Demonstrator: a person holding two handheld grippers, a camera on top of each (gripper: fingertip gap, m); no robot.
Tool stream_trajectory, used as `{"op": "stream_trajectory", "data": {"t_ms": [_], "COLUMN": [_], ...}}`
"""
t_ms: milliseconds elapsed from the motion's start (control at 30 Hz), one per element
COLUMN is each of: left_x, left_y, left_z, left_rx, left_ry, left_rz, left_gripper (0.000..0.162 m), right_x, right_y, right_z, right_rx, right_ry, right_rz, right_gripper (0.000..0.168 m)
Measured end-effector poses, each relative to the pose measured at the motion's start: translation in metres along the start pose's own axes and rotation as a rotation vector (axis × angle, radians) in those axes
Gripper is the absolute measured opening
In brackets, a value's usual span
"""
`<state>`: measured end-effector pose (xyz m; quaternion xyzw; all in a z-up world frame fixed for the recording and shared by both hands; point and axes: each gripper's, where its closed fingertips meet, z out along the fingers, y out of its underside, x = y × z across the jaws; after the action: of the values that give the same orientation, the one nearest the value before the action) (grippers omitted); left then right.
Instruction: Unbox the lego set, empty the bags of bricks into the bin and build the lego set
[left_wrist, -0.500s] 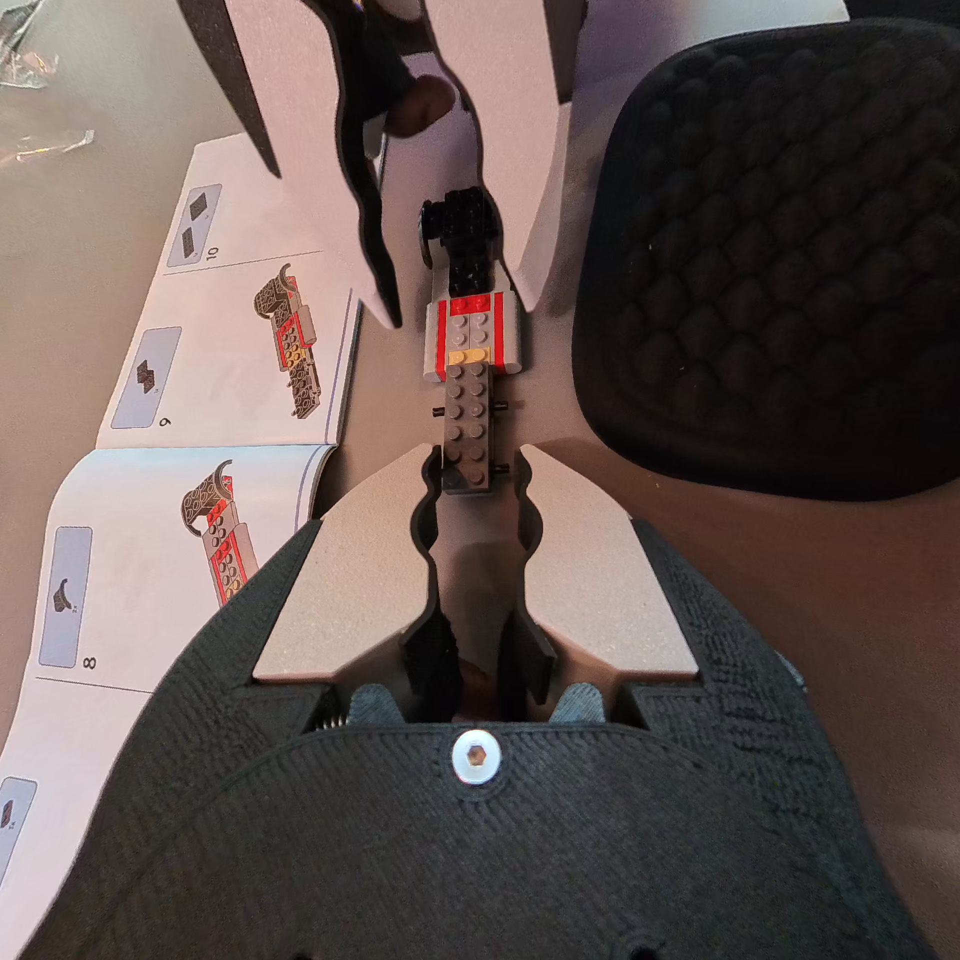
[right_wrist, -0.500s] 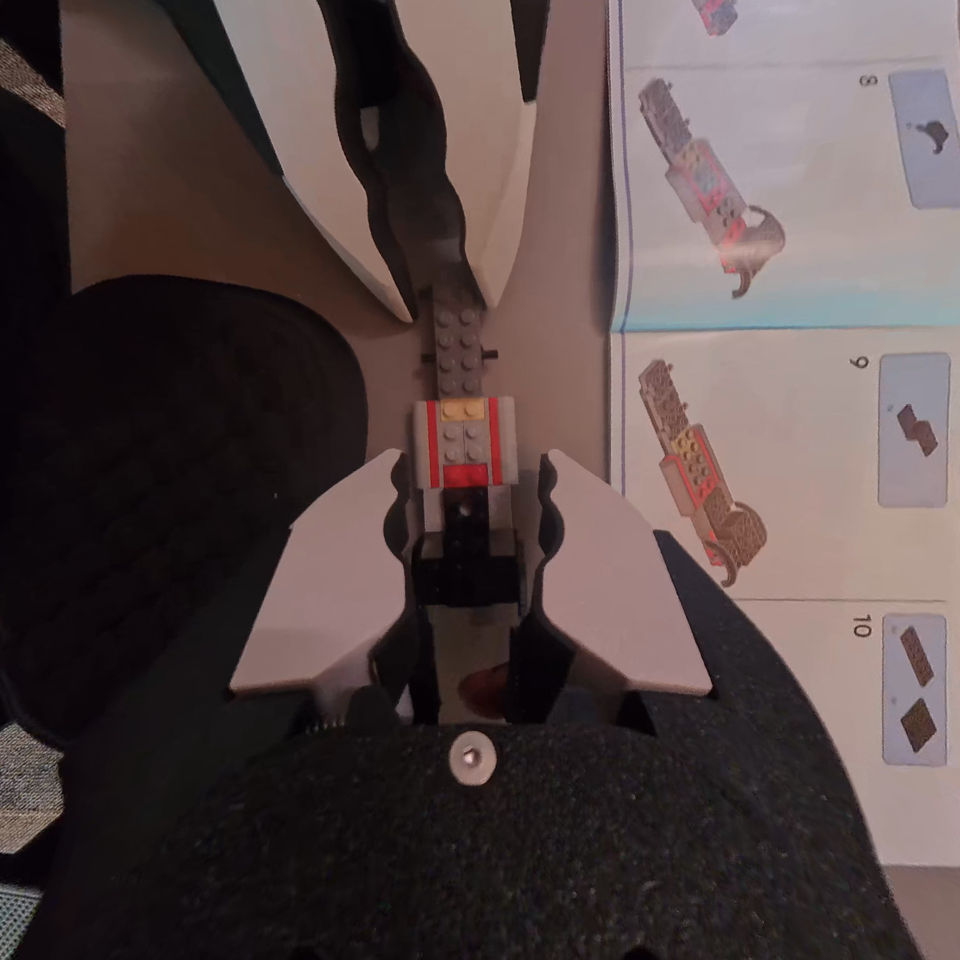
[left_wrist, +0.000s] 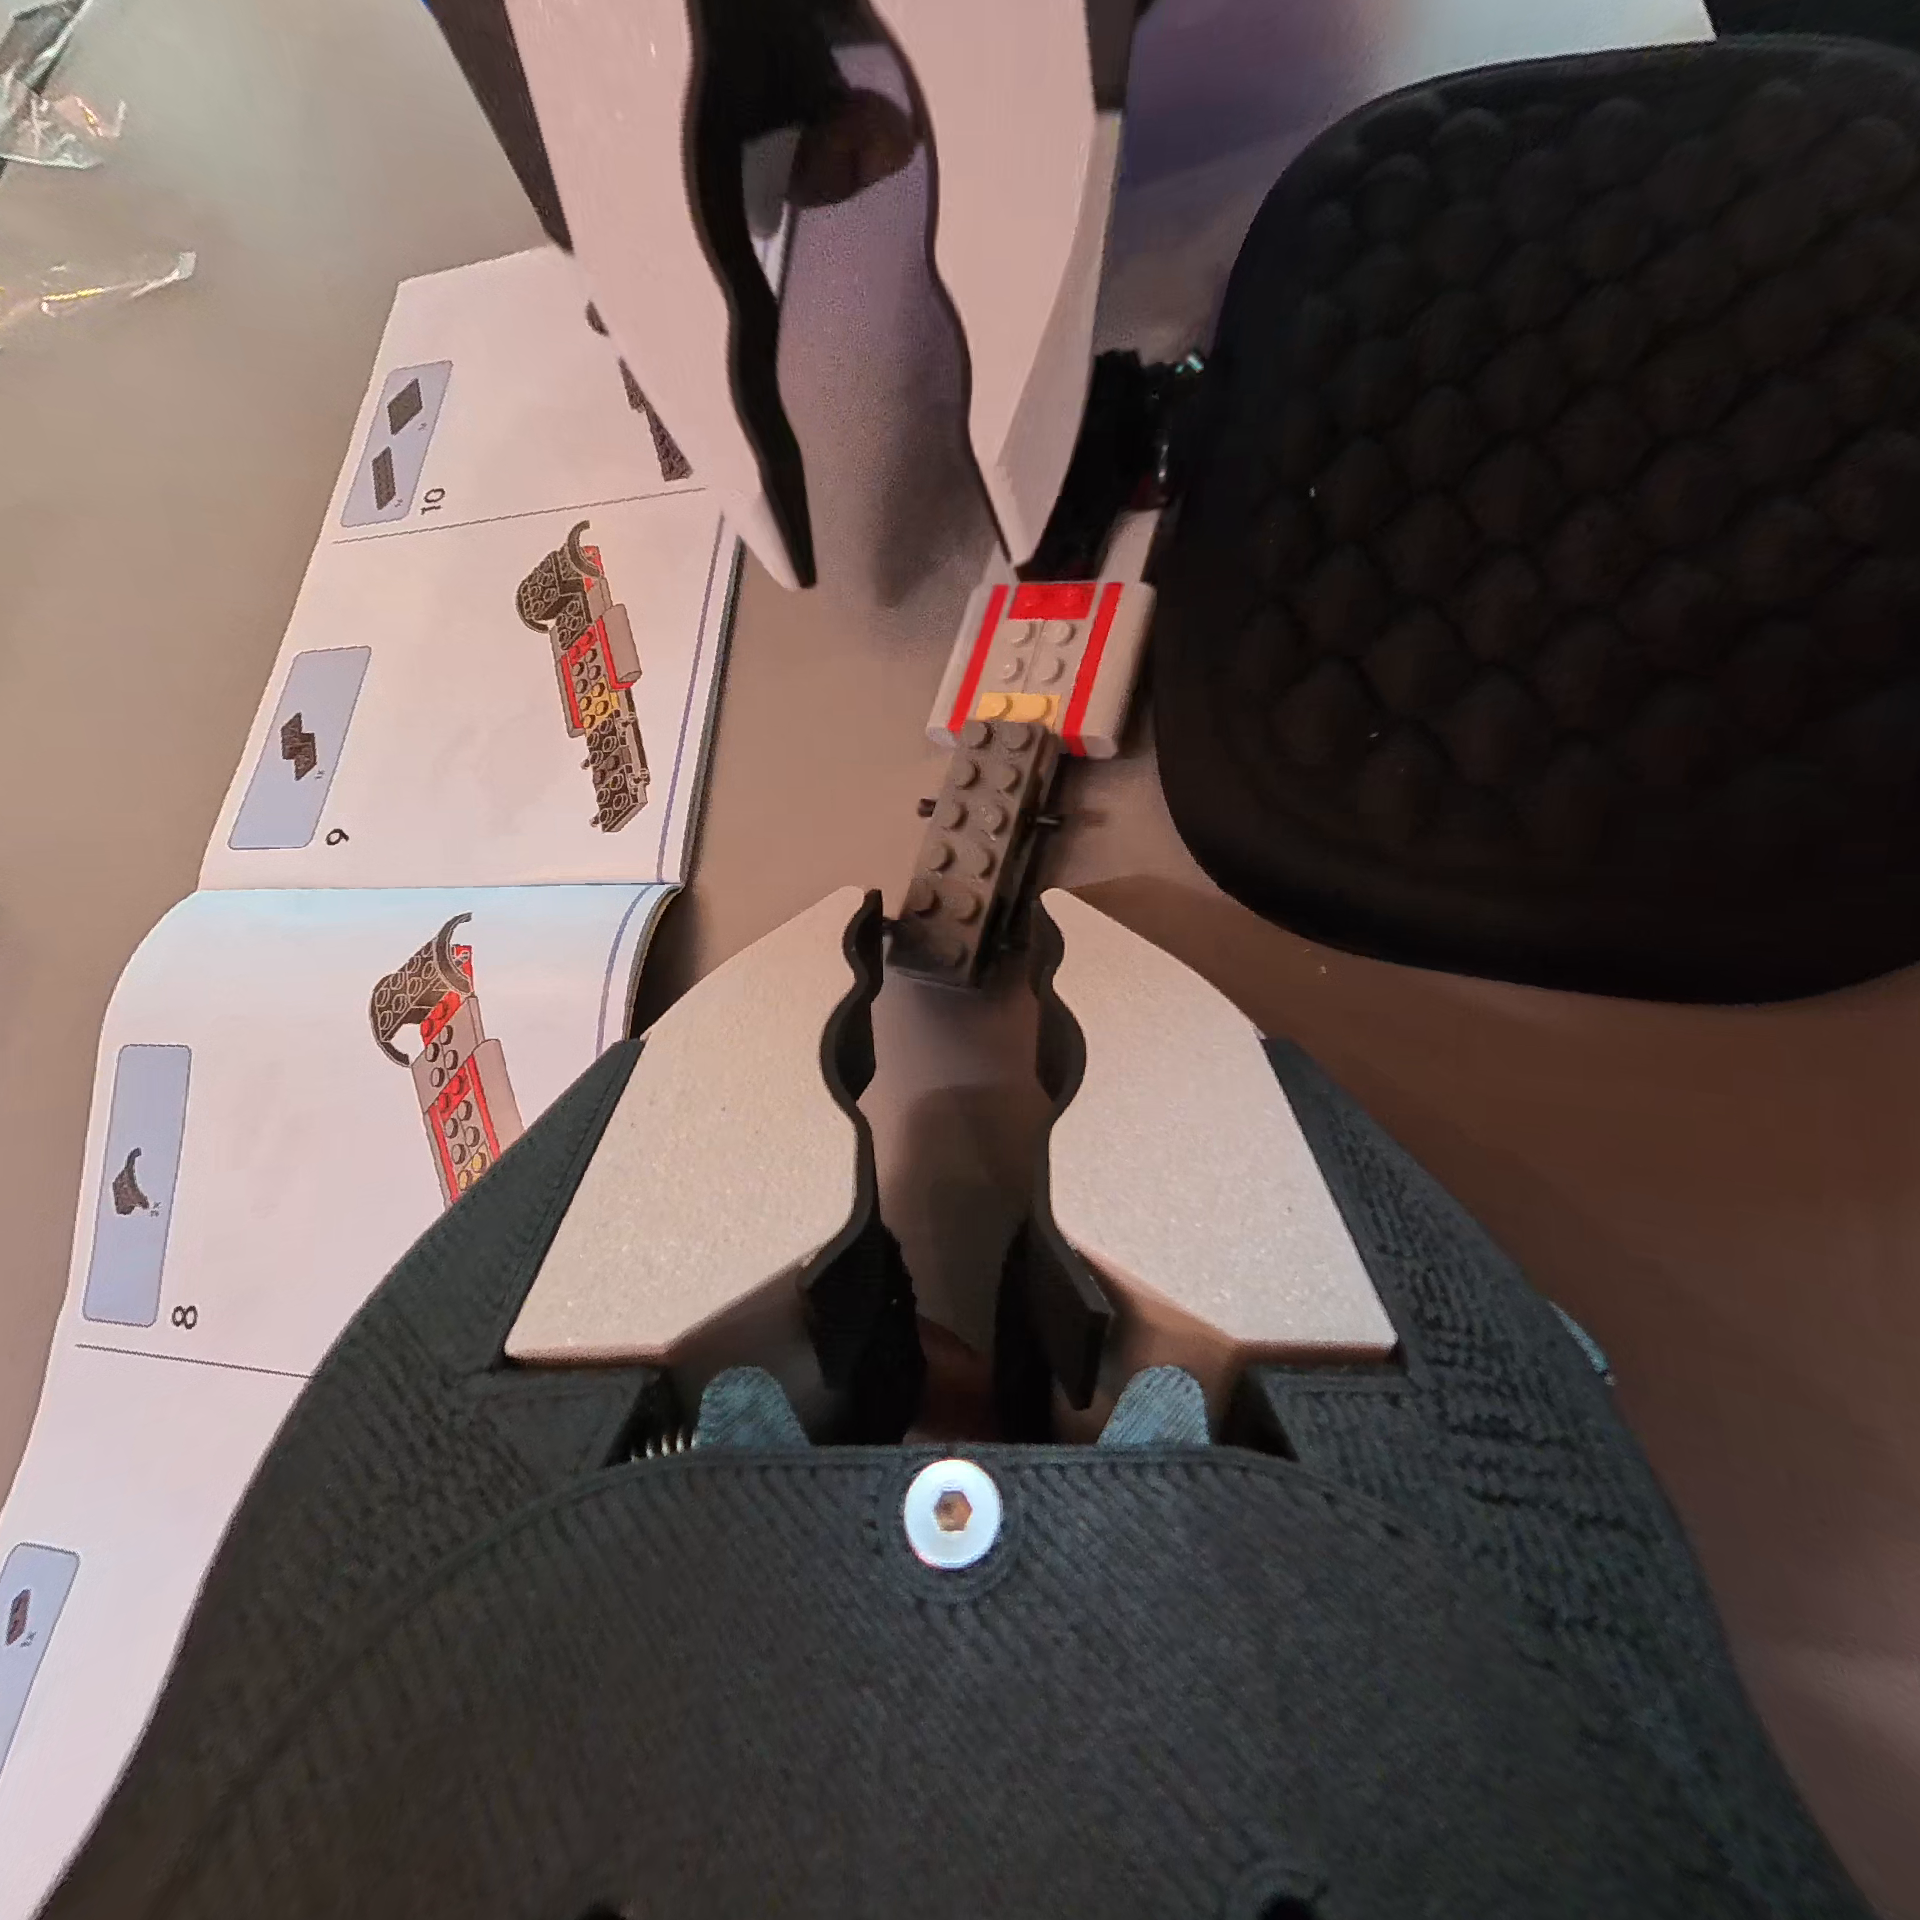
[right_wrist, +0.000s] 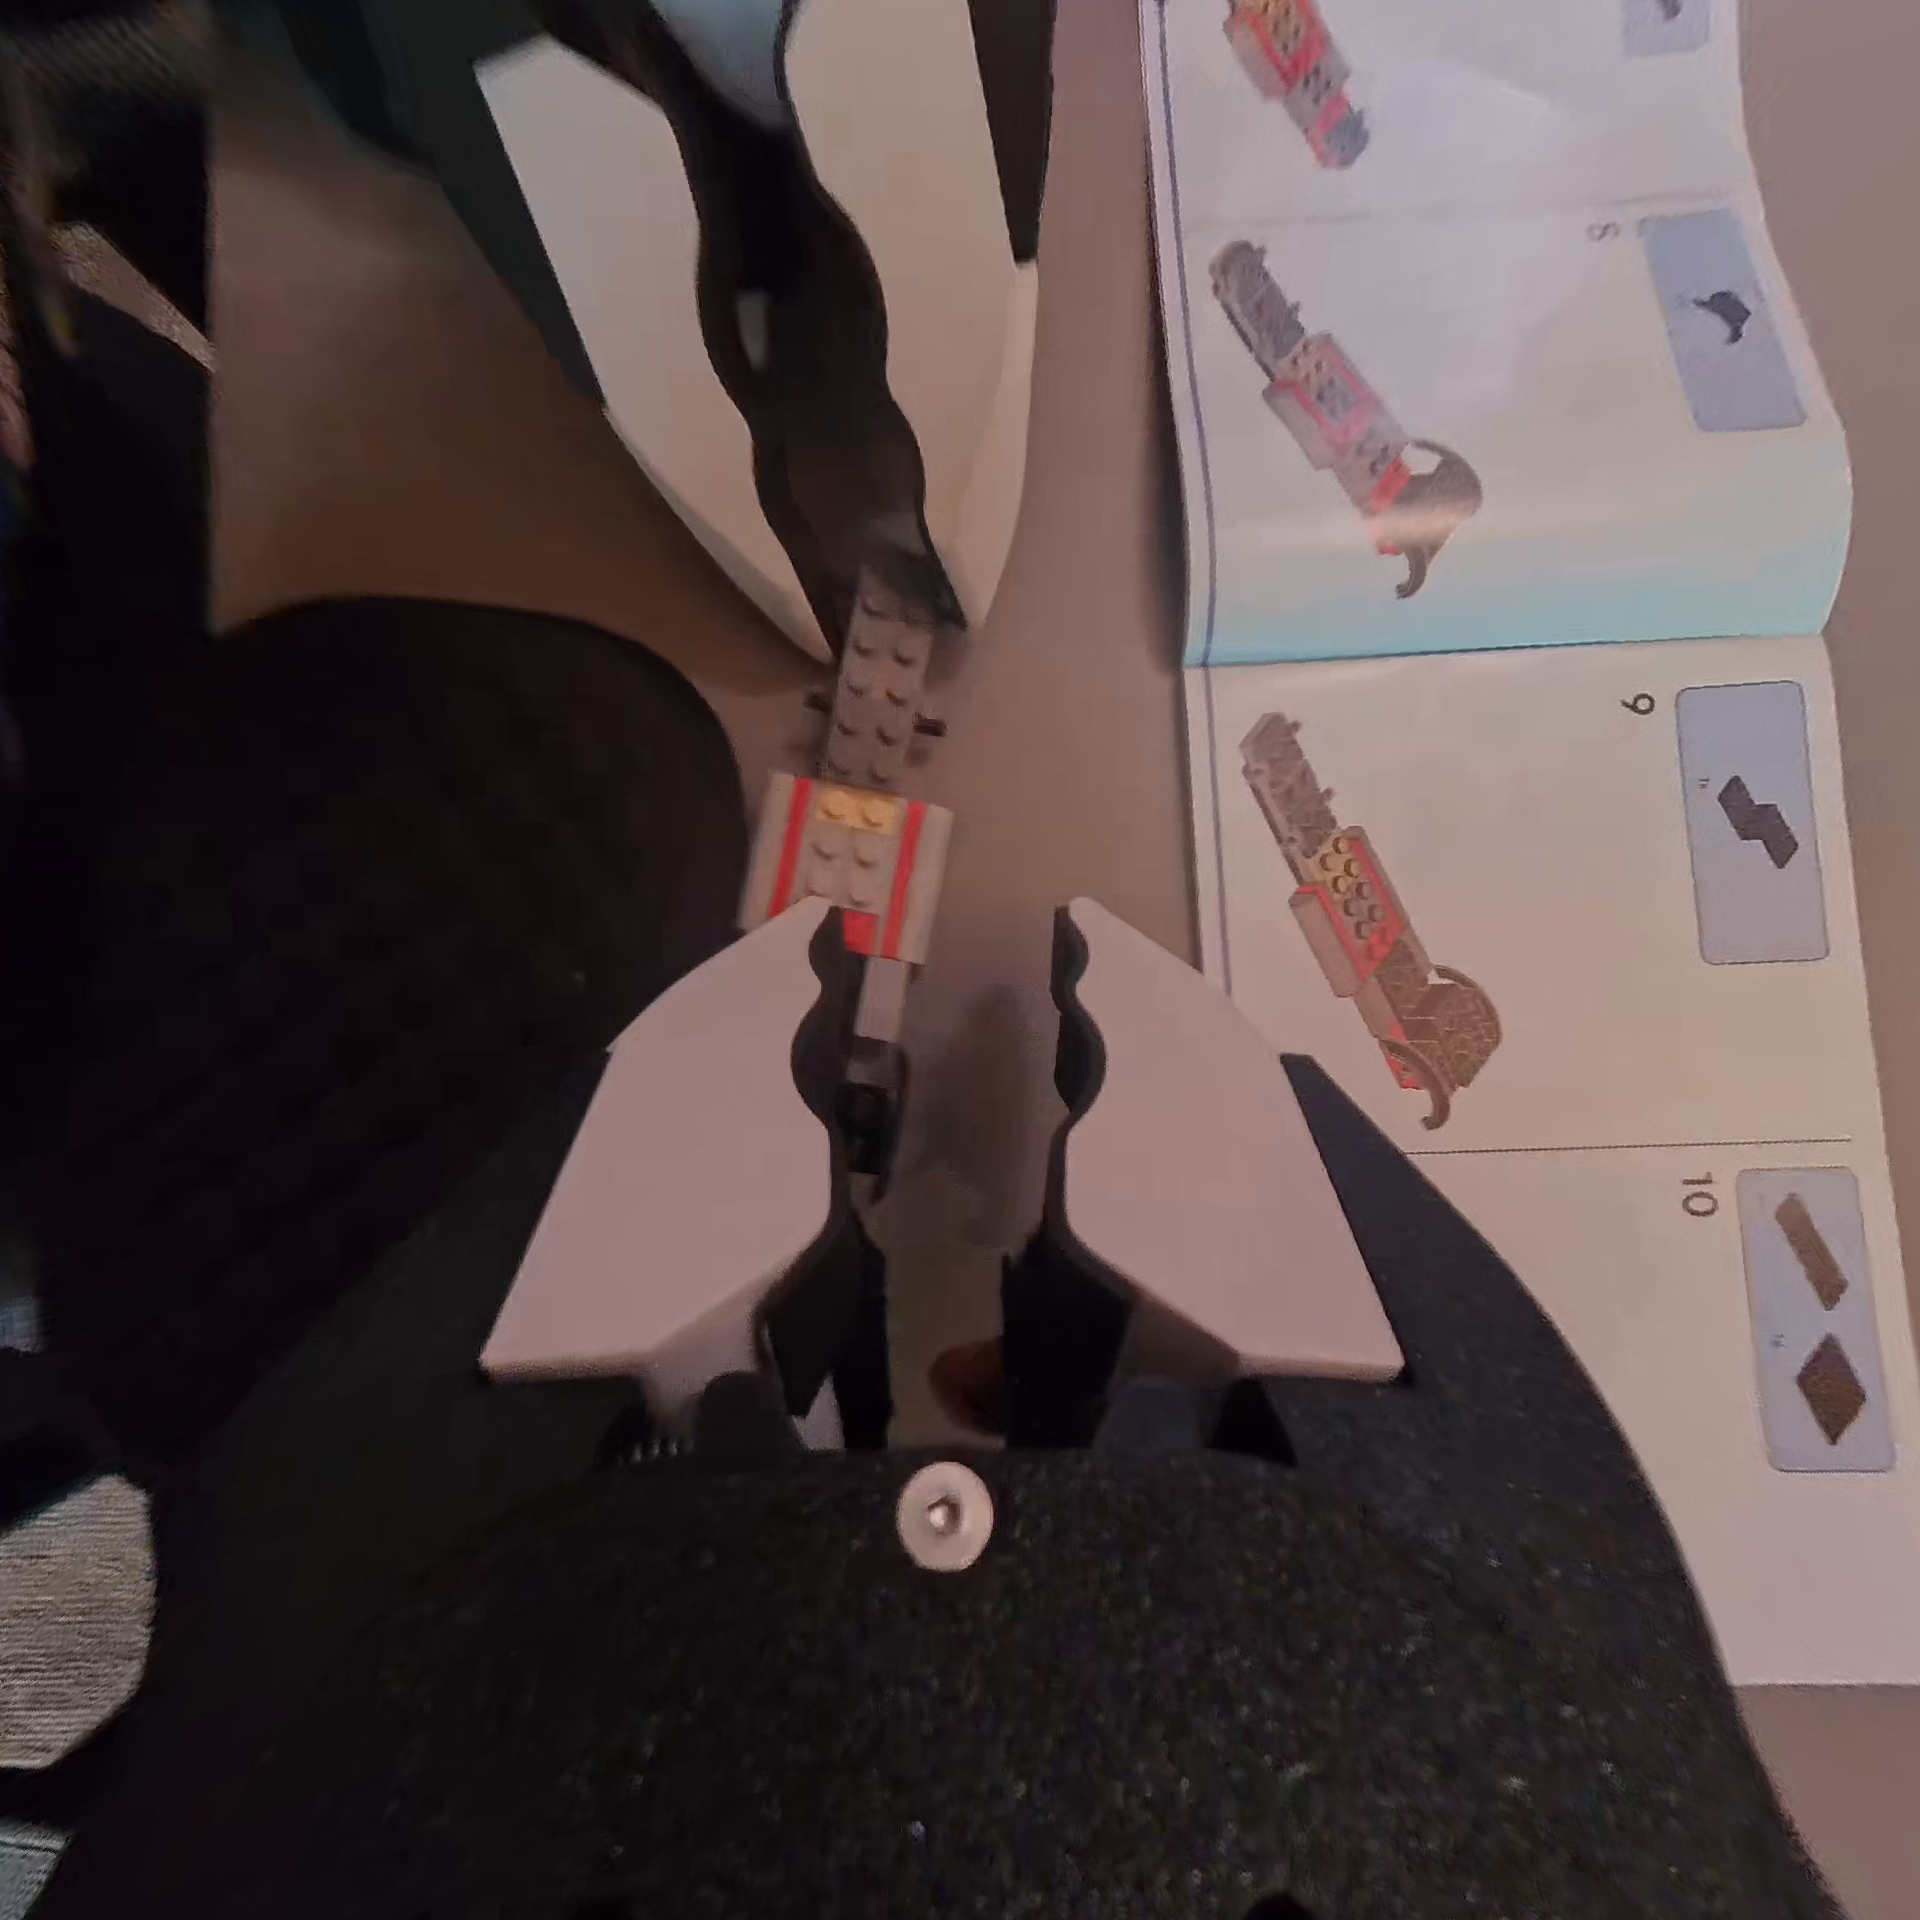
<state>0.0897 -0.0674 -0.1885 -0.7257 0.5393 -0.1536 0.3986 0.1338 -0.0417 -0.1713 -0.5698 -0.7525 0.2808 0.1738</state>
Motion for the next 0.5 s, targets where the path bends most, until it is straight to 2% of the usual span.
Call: {"op": "stream_trajectory", "data": {"t_ms": [100,167,333,500], "left_x": [0.0,0.0,-0.002,-0.002], "left_y": [0.0,0.0,0.0,0.001], "left_z": [0.0,0.0,0.0,0.0], "left_rx": [0.0,0.0,0.003,-0.003], "left_ry": [-0.001,-0.003,-0.014,-0.01], "left_rz": [0.002,0.001,-0.007,-0.006], "left_gripper": [0.027,0.027,0.026,0.026], "right_x": [-0.012,-0.018,-0.013,-0.002], "right_y": [-0.004,0.001,0.01,0.014], "right_z": [0.001,0.008,0.02,0.018], "right_rx": [-0.013,-0.068,-0.153,-0.19], "right_ry": [-0.026,-0.033,0.035,0.085], "right_rz": [0.055,0.088,0.078,0.009], "right_gripper": [0.043,0.054,0.043,0.041]}}
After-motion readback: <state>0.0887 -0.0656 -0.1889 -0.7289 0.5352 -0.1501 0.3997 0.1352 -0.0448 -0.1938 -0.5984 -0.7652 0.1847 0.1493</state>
